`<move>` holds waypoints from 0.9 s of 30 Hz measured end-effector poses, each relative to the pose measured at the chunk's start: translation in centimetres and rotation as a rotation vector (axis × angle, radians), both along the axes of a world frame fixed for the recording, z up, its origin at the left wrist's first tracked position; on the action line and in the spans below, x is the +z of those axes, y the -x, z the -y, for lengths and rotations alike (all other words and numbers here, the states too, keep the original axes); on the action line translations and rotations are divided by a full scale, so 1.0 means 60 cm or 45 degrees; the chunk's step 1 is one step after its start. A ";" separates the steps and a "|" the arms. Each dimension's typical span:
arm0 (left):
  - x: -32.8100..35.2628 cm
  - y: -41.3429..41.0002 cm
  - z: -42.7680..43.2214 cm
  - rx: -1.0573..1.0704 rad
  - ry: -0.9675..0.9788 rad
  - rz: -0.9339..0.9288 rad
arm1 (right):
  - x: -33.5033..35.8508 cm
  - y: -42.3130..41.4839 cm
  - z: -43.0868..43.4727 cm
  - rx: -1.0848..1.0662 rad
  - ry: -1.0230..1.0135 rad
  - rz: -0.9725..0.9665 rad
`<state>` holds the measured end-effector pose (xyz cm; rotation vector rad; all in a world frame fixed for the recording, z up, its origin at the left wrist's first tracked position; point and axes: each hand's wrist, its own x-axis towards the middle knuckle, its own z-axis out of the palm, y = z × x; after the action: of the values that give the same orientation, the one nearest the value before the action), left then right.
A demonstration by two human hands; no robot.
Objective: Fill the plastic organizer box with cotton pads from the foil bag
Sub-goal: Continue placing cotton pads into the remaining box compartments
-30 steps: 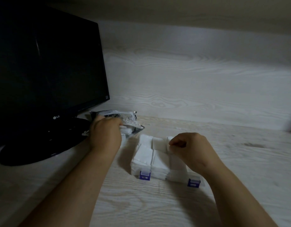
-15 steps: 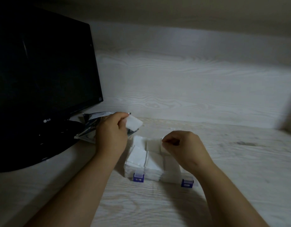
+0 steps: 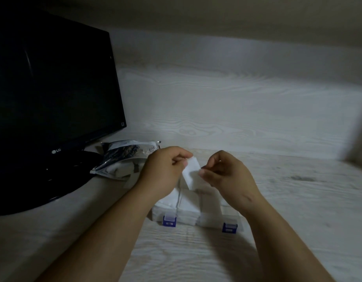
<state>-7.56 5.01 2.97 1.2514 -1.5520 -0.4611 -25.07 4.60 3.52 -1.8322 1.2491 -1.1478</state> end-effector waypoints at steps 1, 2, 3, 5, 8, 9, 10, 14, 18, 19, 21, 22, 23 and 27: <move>0.001 0.003 -0.001 -0.029 -0.030 0.008 | 0.001 0.000 -0.001 0.008 0.004 -0.031; 0.003 0.005 -0.004 -0.058 -0.058 0.003 | 0.001 0.000 -0.002 0.005 0.012 -0.065; 0.004 0.009 -0.005 -0.077 -0.082 -0.015 | 0.002 0.001 -0.002 -0.003 0.016 -0.086; 0.006 0.015 -0.007 -0.077 -0.113 -0.097 | 0.005 0.005 -0.001 -0.013 -0.002 -0.067; 0.001 0.021 -0.011 -0.058 -0.133 -0.189 | 0.011 0.012 -0.001 -0.020 -0.051 0.034; -0.002 0.023 -0.011 -0.064 -0.138 -0.170 | 0.012 0.015 -0.001 -0.028 -0.060 0.056; -0.005 0.024 -0.011 -0.077 -0.141 -0.134 | 0.013 0.017 0.000 -0.031 -0.071 0.072; -0.015 0.030 -0.010 -0.160 -0.166 -0.106 | 0.020 0.025 -0.001 -0.002 -0.134 0.083; -0.020 0.037 -0.013 -0.177 -0.194 0.006 | 0.023 0.033 -0.001 -0.004 -0.154 -0.045; -0.022 0.038 -0.014 -0.163 -0.187 0.060 | 0.023 0.034 -0.002 -0.002 -0.168 -0.075; -0.025 0.040 -0.017 -0.130 -0.170 0.198 | 0.025 0.039 -0.003 0.004 -0.212 -0.119; -0.026 0.041 -0.018 -0.116 -0.165 0.246 | 0.026 0.041 -0.004 0.009 -0.244 -0.139; -0.027 0.042 -0.019 -0.107 -0.167 0.271 | 0.028 0.042 -0.005 0.015 -0.281 -0.166; -0.028 0.043 -0.023 -0.081 -0.191 0.387 | 0.034 0.042 -0.010 0.013 -0.439 -0.309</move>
<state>-10.15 6.42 1.29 1.4413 -1.8445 -0.4500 -27.62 5.20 5.56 -1.7448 1.4681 -0.6647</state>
